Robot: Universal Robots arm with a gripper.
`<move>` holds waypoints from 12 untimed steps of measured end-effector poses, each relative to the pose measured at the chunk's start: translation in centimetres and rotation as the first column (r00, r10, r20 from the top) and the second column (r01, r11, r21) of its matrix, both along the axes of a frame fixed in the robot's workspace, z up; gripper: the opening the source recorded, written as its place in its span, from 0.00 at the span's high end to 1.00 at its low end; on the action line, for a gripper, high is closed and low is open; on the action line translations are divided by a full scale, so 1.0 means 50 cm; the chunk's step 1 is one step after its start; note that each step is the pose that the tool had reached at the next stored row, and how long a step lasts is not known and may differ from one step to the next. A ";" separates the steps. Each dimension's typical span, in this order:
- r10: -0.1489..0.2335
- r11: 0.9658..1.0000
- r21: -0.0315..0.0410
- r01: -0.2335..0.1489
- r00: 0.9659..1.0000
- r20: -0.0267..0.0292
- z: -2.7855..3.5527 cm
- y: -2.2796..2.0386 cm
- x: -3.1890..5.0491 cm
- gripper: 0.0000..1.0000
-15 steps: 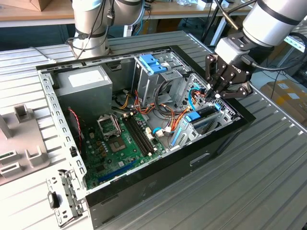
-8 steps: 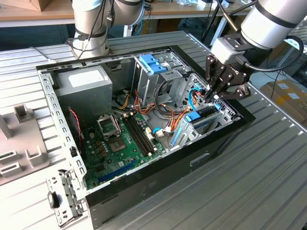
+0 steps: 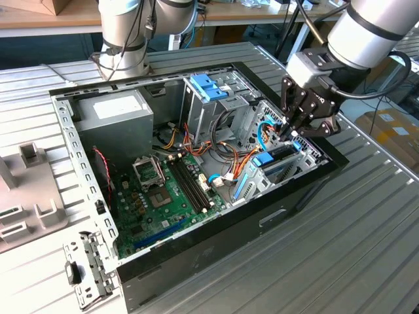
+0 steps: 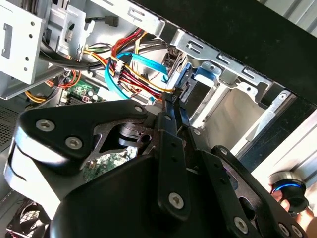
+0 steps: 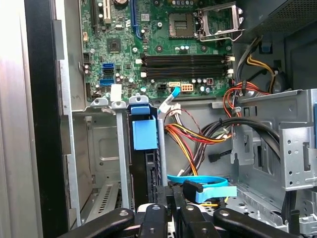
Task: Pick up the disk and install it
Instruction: 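Insert the first disk wire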
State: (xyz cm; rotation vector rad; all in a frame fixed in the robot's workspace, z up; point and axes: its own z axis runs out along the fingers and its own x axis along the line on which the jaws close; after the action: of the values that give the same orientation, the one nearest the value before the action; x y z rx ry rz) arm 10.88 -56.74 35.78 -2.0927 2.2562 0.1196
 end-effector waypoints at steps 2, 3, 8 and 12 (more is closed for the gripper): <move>0.000 1.000 -0.001 0.000 1.000 0.000 -0.001 -0.0010 0.000 0.83; 0.001 1.000 -0.001 -0.001 1.000 0.000 -0.002 -0.0012 0.001 0.83; 0.036 0.999 -0.001 -0.036 0.999 0.000 -0.006 -0.0018 0.002 0.83; 0.038 0.999 -0.002 -0.038 0.999 0.000 -0.009 -0.0062 0.004 0.83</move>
State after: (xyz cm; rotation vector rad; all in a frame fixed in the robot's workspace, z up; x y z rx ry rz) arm 11.06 -57.05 35.33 -2.1373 2.2181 0.1191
